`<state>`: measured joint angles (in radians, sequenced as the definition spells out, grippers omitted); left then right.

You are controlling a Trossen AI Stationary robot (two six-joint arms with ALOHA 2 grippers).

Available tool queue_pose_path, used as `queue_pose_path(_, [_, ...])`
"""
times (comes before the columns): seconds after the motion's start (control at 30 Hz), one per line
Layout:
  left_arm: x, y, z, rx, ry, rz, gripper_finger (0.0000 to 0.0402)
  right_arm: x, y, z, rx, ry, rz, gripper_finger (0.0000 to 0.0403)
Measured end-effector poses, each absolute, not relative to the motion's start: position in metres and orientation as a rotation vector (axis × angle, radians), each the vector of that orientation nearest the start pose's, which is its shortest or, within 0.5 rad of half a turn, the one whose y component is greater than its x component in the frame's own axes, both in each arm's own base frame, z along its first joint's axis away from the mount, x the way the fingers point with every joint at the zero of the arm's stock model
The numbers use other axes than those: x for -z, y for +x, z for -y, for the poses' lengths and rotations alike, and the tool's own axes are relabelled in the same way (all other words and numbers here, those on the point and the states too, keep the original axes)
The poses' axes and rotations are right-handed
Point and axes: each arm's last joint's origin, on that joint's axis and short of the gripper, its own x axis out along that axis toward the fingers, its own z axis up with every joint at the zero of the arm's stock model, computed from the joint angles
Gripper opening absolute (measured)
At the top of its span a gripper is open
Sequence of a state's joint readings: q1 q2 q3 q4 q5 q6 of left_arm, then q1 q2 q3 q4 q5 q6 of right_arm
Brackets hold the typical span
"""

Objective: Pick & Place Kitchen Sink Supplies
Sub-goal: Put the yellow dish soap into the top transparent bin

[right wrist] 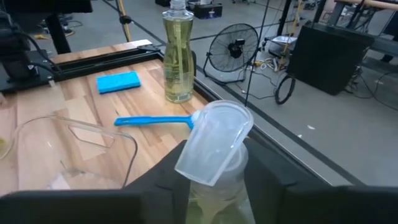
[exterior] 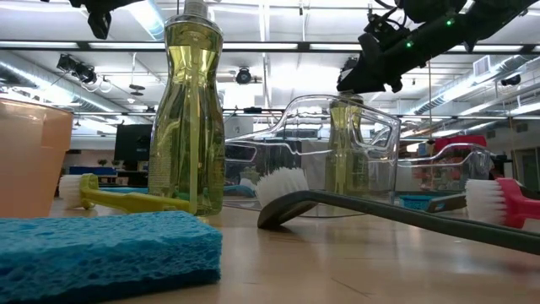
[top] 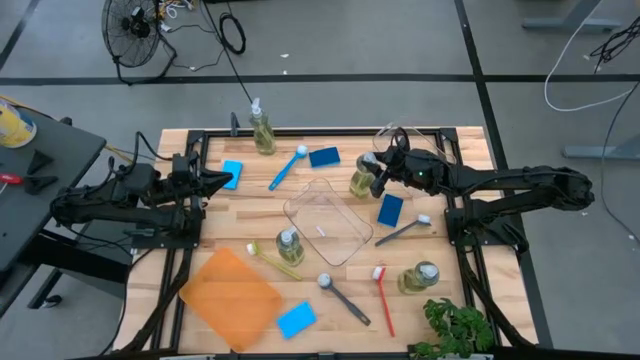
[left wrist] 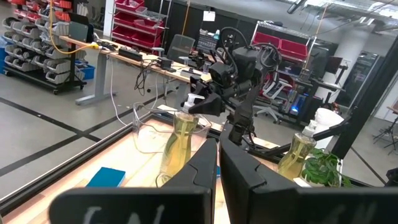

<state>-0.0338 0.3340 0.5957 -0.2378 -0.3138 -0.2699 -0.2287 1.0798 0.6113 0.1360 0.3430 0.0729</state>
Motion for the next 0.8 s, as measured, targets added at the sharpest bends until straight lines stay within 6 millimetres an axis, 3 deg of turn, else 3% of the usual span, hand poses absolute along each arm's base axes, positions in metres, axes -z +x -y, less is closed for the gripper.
queue_pose_path(0.07, [-0.3137,0.0872,-0.006,-0.275,-0.272,0.061,0.0023,-0.2483,0.2229,0.0618,0.576,0.052,-0.314,0.0097])
queue_pose_path(0.8, [-0.3137,0.0872,-0.006,-0.275,-0.274,0.062,0.0023,-0.2551,0.2256,0.0619,0.554,0.031,-0.24,0.0097])
